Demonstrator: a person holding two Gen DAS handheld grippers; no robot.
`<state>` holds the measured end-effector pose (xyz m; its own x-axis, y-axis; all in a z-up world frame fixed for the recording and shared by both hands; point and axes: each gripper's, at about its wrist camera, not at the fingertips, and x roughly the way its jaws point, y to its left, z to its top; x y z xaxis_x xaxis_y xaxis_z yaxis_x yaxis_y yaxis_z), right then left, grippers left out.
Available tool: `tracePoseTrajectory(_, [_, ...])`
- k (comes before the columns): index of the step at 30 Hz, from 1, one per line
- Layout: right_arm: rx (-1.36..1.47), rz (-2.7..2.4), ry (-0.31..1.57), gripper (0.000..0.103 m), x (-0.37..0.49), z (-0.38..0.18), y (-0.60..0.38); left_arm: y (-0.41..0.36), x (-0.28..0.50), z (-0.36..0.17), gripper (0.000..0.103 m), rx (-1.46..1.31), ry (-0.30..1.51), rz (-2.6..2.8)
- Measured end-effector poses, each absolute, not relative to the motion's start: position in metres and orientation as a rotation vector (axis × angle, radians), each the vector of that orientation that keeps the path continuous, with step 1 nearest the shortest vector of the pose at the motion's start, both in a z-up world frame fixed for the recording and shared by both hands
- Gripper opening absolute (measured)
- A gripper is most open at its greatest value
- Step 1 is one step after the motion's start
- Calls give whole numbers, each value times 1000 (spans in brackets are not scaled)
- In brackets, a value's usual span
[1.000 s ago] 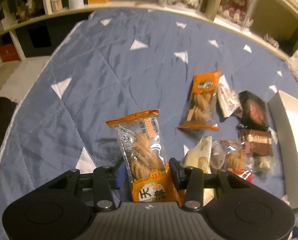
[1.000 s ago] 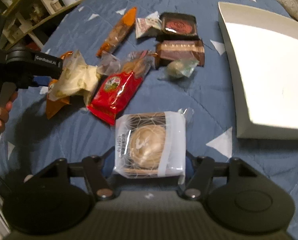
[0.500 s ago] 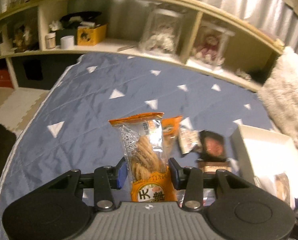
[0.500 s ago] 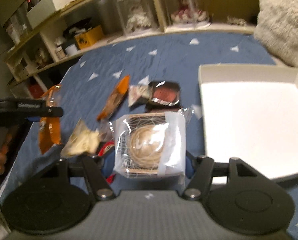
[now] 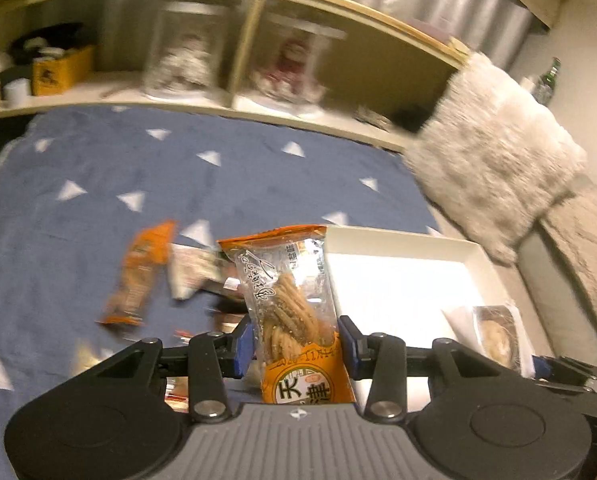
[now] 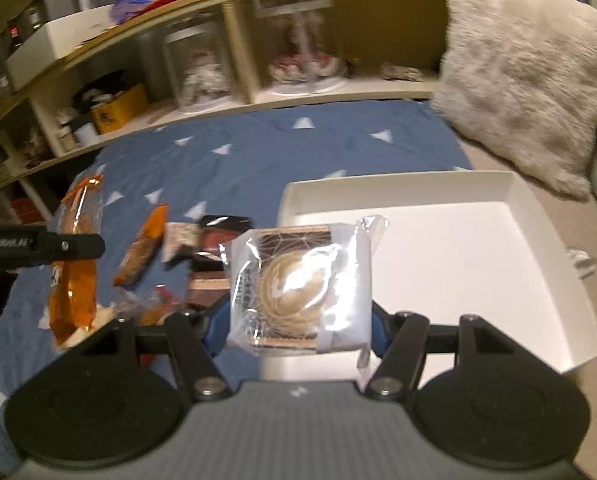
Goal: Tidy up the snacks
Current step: 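Carry both packets to the white tray and release them inside, then withdraw both open grippers from the tray back toward the snack pile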
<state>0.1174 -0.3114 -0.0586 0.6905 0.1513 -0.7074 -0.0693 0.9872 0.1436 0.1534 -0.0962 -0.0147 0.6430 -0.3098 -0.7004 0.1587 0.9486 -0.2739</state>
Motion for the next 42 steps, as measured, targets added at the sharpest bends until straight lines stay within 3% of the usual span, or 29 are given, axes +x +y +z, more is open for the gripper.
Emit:
tracePoseTrajectory(13, [126, -63, 862, 70, 113, -66, -420, -212, 177, -45, 45, -255, 940, -406])
tracePoseTrajectory(24, [192, -114, 905, 71, 140, -74, -463, -251, 210, -54, 46, -221, 952, -403])
tracePoseTrajectory(25, [199, -114, 906, 71, 143, -75, -465, -253, 212, -54, 48, -218, 942, -398])
tracePoseTrajectory(27, [218, -116, 897, 71, 147, -75, -468, -255, 214, -54, 74, -199, 936, -391])
tracePoseTrajectory(28, [233, -118, 890, 72, 149, -75, -470, -256, 215, -54, 96, -186, 937, -386])
tracePoseTrajectory(29, [250, -126, 882, 73, 150, -75, -470, -257, 214, -54, 100, -173, 932, -383])
tracePoseTrajectory(30, [267, -140, 867, 75, 151, -75, -473, -258, 214, -54, 100, -154, 928, -384])
tracePoseTrajectory(32, [285, -153, 849, 96, 151, -75, -476, -259, 214, -57, 100, -117, 950, -384])
tracePoseTrajectory(42, [210, -137, 920, 102, 138, -81, -476, -255, 198, -66, 103, -48, 1009, -392])
